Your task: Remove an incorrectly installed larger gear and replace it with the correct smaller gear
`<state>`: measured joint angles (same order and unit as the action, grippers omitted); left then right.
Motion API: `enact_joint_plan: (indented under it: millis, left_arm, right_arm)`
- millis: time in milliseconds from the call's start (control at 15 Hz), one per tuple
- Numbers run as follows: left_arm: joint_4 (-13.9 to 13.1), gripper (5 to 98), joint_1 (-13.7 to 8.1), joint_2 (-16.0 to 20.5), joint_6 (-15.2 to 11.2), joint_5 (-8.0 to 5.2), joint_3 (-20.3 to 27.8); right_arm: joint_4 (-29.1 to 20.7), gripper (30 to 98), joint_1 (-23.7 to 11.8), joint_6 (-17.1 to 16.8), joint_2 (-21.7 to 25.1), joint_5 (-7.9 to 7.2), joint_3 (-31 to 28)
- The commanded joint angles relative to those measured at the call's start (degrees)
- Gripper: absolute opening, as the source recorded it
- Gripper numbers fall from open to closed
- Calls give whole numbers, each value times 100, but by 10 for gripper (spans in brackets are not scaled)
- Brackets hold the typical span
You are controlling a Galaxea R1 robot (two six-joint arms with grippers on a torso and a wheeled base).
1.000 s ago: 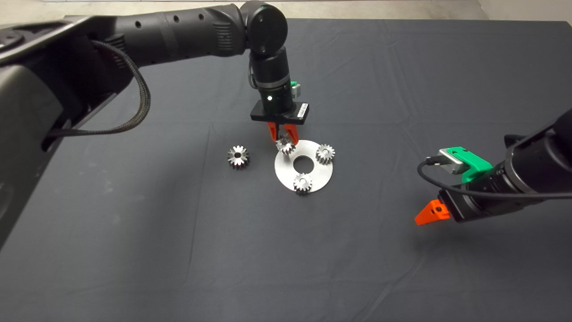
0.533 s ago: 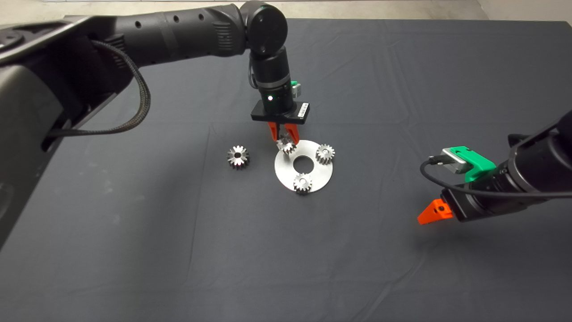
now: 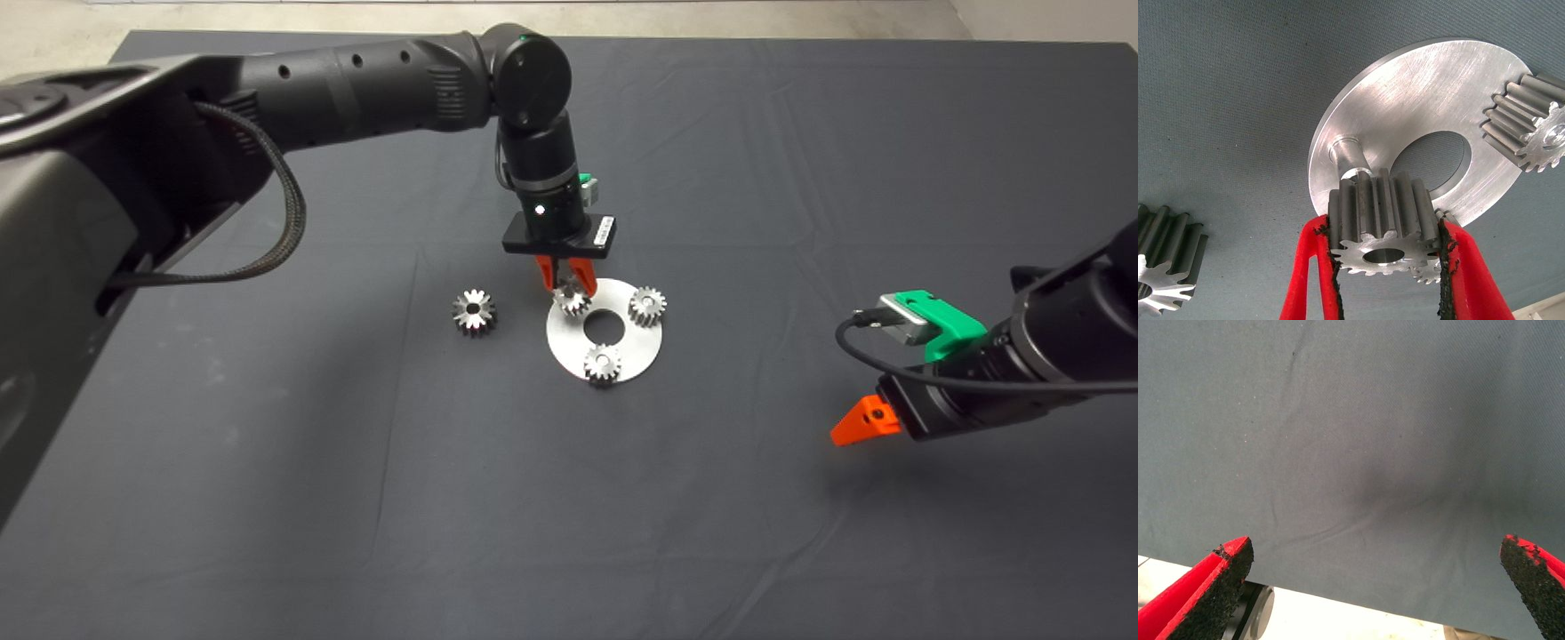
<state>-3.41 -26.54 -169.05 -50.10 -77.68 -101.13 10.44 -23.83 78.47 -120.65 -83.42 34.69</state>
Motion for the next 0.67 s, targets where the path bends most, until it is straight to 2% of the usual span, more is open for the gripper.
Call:
enact_joint_plan:
  millis: [0,133,600]
  left_arm:
    - [32,216,-106,-21,18,7,-10]
    - [156,215,-106,-28,18,7,-10]
    - [166,215,-216,-28,36,7,-142]
  right_arm:
    - [-156,978,-122,3,19,10,-26]
    - [-156,978,-122,2,10,28,-26]
    - [-156,978,-122,2,-16,54,-43]
